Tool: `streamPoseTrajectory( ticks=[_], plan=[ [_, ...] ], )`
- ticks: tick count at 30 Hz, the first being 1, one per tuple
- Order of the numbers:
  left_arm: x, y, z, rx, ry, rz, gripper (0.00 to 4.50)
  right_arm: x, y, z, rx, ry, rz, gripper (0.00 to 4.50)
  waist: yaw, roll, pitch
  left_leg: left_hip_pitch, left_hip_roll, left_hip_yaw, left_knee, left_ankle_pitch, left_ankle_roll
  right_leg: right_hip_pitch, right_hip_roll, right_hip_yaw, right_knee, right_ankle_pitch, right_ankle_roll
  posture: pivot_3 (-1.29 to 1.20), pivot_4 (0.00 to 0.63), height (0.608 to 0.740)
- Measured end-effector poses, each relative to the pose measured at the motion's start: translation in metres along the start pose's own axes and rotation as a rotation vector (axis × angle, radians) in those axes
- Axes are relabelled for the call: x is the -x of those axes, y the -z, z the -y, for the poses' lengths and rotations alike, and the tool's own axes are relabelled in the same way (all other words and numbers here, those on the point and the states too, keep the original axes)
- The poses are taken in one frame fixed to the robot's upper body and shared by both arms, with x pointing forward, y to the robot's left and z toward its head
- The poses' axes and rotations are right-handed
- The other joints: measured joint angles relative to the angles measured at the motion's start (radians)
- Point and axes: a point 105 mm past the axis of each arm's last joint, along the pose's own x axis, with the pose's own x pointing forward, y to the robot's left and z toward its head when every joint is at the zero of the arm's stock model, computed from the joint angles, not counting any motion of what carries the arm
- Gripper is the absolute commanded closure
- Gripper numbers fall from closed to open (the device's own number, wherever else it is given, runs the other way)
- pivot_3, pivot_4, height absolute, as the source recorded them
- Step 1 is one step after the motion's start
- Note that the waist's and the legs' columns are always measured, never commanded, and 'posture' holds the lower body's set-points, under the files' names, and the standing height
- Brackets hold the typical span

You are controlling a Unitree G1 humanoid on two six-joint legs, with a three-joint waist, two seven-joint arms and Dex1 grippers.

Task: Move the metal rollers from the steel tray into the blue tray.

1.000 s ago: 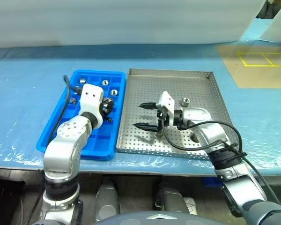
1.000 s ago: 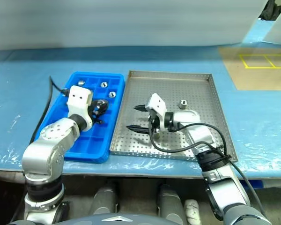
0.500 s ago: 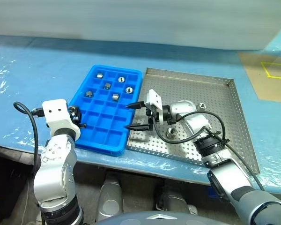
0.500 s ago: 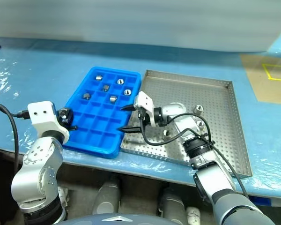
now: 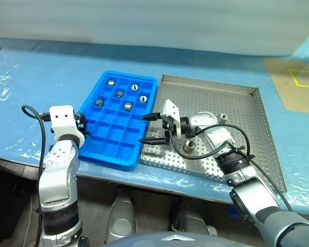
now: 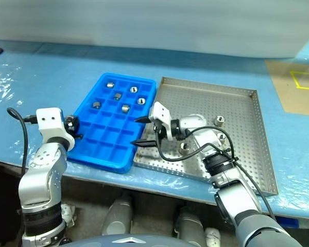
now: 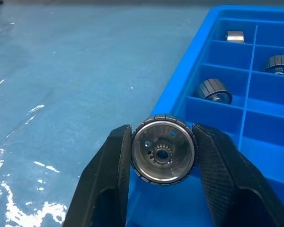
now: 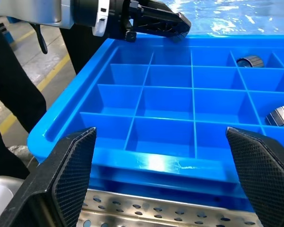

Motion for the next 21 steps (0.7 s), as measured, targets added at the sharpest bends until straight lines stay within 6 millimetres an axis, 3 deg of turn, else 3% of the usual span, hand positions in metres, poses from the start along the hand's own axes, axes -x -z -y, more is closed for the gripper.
streamPoseTrajectory(
  ticks=[5,10,14,16,21],
  plan=[
    [-0.002,0.014,0.010,0.015,0.040,-0.053,2.84,0.002,0.001,0.000,-0.004,0.019,-0.005,0.00,-0.003,0.000,0.000,0.000,0.000,0.000,0.000,0.000,0.000,0.000,0.000,0.000,0.000,0.000,0.000,0.30,0.150,0.740],
    [0.010,0.027,0.012,0.046,0.030,-0.096,2.84,0.007,0.004,0.001,-0.009,0.048,-0.012,0.00,-0.008,0.000,0.000,0.000,0.000,0.000,0.000,0.000,0.000,0.000,0.000,0.000,0.000,0.000,0.000,0.29,0.150,0.740],
    [0.013,0.026,0.017,0.029,0.039,-0.096,1.42,0.009,0.010,0.000,-0.027,0.058,-0.021,0.00,-0.011,0.000,0.000,0.000,0.000,0.000,0.001,0.000,0.000,0.000,0.000,0.000,0.000,0.000,0.000,0.28,0.150,0.740],
    [0.010,0.019,0.022,0.032,0.055,-0.080,0.77,0.009,0.009,0.000,-0.025,0.061,-0.020,0.00,-0.012,0.000,0.000,0.000,0.000,0.000,0.002,0.000,0.000,0.000,0.000,0.000,0.000,0.000,0.000,0.27,0.150,0.740],
    [0.001,-0.027,0.047,0.077,0.164,0.066,0.77,0.009,0.004,0.001,-0.009,0.081,-0.014,0.00,-0.021,0.000,0.000,0.000,0.000,0.000,0.002,0.000,0.000,0.000,0.000,0.001,0.000,0.000,0.000,0.20,0.150,0.740]
  ],
)
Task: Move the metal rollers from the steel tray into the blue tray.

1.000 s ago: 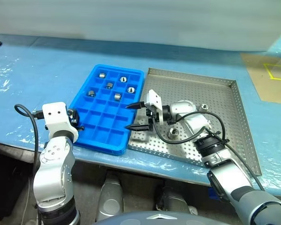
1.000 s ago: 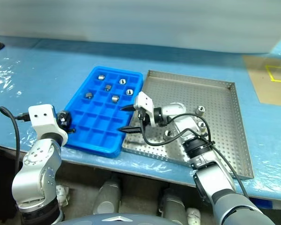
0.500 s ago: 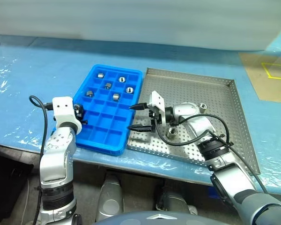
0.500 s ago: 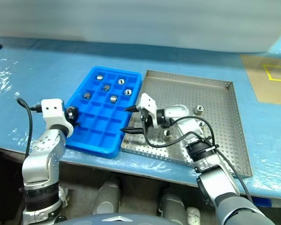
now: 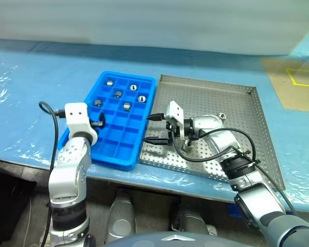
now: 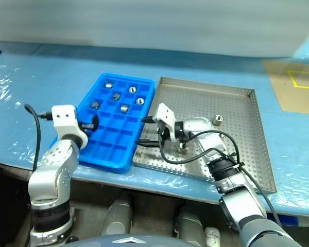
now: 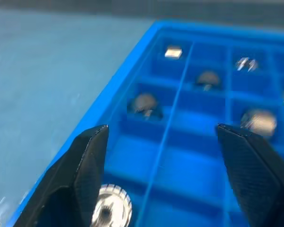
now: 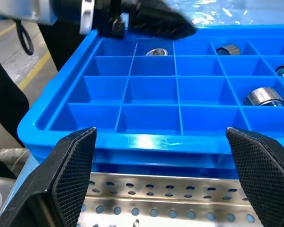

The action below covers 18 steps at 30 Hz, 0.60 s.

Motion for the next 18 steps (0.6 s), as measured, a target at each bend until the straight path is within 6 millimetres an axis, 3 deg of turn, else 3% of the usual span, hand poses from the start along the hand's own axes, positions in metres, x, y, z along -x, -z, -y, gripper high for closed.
streamPoseTrajectory(
  ticks=[7,13,18],
  plan=[
    [-0.010,-0.033,0.044,-0.017,0.279,0.098,0.77,0.021,0.002,0.007,-0.041,0.103,-0.002,0.00,-0.030,0.000,0.000,-0.001,0.000,0.001,0.000,0.002,-0.003,-0.001,0.000,0.000,0.000,0.000,0.000,0.07,0.150,0.740],
    [-0.012,-0.018,0.092,-0.055,0.609,0.074,0.77,0.049,0.008,0.003,-0.092,0.188,-0.031,0.00,-0.063,0.000,0.000,0.000,0.000,0.001,0.000,0.002,-0.003,-0.001,0.000,0.001,0.000,0.000,0.000,-0.06,0.150,0.740],
    [0.000,-0.006,0.133,-0.152,0.950,0.097,0.77,0.071,0.015,-0.004,-0.107,0.278,-0.072,0.00,-0.097,0.001,0.000,0.003,-0.001,0.003,0.000,0.002,-0.003,0.000,0.000,0.003,0.000,0.000,0.001,-0.18,0.150,0.740]
  ],
)
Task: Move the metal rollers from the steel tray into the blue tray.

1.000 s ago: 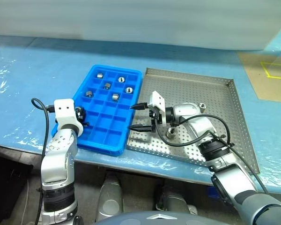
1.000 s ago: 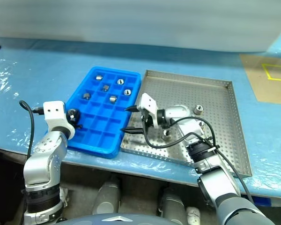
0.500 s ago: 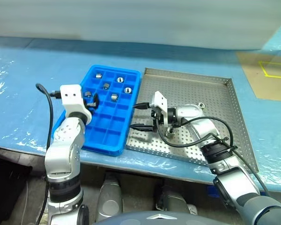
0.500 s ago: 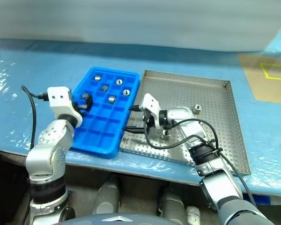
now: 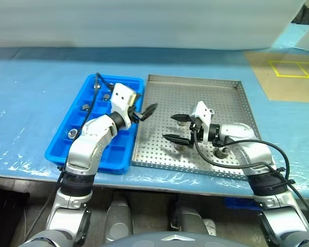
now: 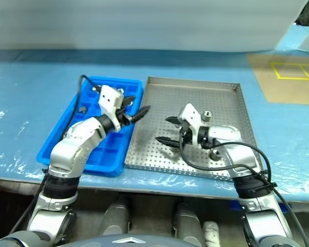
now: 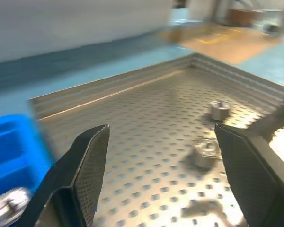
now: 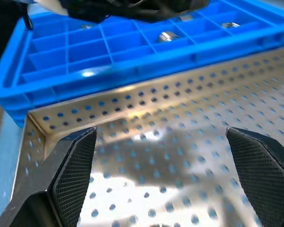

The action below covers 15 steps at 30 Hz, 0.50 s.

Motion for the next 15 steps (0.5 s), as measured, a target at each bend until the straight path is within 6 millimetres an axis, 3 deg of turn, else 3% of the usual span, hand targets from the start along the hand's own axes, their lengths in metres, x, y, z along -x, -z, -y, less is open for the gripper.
streamPoseTrajectory(
  ticks=[7,15],
  plan=[
    [-0.007,0.023,0.034,-0.037,0.311,-0.045,0.77,0.024,0.004,0.006,-0.005,0.149,-0.016,0.00,-0.053,0.001,0.000,0.002,0.000,0.001,0.000,0.000,0.000,0.001,0.000,0.002,0.000,0.000,0.000,-0.29,0.150,0.740],
    [-0.014,0.047,0.035,-0.076,0.430,-0.165,0.77,0.044,0.012,0.001,-0.036,0.248,-0.045,0.00,-0.080,0.001,-0.001,0.004,0.000,0.002,0.000,-0.001,0.001,0.003,0.000,0.003,0.000,0.000,0.000,-0.38,0.150,0.740]
  ],
)
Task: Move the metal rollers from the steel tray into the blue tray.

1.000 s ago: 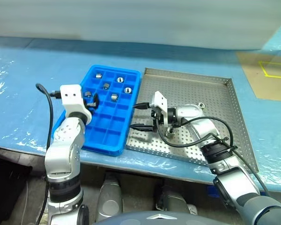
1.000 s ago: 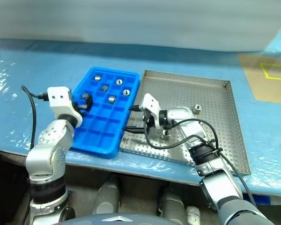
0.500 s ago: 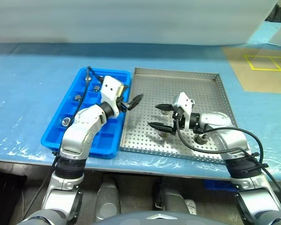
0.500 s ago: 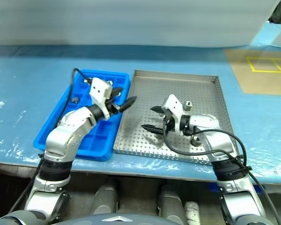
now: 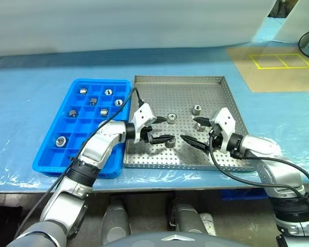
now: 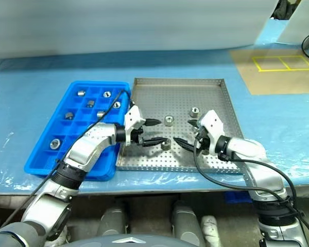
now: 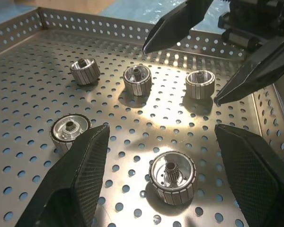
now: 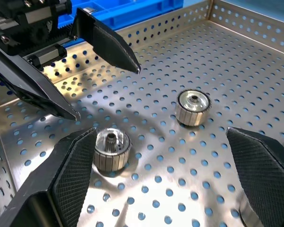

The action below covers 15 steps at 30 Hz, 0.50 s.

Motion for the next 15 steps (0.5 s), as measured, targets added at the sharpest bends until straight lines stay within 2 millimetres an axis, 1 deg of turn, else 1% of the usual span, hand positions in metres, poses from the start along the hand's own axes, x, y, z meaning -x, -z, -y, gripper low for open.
streamPoseTrajectory(
  ticks=[4,7,12,15],
  plan=[
    [-0.007,0.008,0.002,-0.001,0.035,-0.031,0.77,0.005,0.003,-0.005,-0.023,0.016,-0.006,0.00,-0.015,0.000,0.000,0.000,0.000,0.000,0.000,-0.002,0.003,0.000,0.000,0.000,0.000,0.000,0.000,-0.42,0.150,0.740],
    [-0.012,0.013,0.005,0.007,0.070,-0.050,0.77,0.010,0.004,-0.004,-0.031,0.042,-0.009,0.00,-0.023,0.000,0.000,0.000,0.000,0.001,0.001,-0.002,0.004,0.001,0.000,0.001,0.000,0.000,0.000,-0.44,0.150,0.740],
    [-0.020,0.021,0.008,-0.013,0.123,-0.106,0.77,0.016,0.006,-0.005,-0.034,0.076,-0.019,0.00,-0.029,0.000,0.000,0.001,0.000,0.001,0.001,-0.003,0.004,0.001,0.000,0.001,-0.001,0.000,0.000,-0.49,0.150,0.740],
    [-0.023,0.029,0.010,-0.018,0.142,-0.160,0.77,0.019,0.007,-0.007,-0.037,0.093,-0.025,0.00,-0.031,0.001,0.000,0.001,0.000,0.002,0.001,-0.003,0.005,0.001,0.000,0.002,-0.001,0.000,0.000,-0.50,0.150,0.740]
  ],
)
